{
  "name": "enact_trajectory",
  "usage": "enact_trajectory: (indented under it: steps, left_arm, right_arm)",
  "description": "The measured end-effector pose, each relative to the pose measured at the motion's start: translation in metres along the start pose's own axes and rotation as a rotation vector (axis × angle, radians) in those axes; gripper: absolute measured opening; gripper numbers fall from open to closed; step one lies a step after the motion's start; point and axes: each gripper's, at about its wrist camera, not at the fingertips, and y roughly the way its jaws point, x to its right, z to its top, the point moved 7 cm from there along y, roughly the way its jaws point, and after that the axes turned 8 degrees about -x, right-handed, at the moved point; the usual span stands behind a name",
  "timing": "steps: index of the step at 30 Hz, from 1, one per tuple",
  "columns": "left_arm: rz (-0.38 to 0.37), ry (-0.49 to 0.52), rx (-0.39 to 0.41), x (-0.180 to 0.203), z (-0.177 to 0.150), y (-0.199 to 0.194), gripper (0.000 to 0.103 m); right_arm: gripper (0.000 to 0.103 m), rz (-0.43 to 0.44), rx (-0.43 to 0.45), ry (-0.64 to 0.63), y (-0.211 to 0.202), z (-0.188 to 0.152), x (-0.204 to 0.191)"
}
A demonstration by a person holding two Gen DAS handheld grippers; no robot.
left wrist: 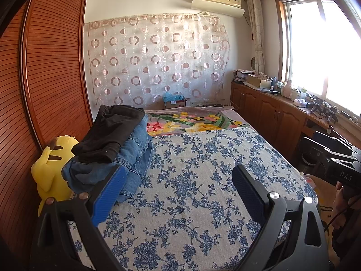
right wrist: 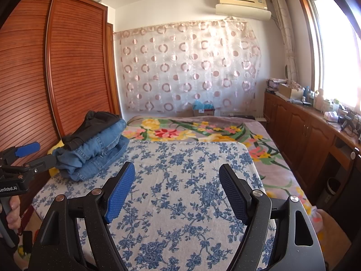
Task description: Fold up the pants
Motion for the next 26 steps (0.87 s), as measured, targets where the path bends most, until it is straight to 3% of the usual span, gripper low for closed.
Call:
enact_trajectory:
  steps: [26]
  left_arm:
    - [-0.001, -0.003, 0.004, -0.003, -0.0008, -0.0015, 0.096]
  right_arm:
    - [0.079, -0.005, -0.004, 0.001, -0.0001, 0.0003, -0.0003]
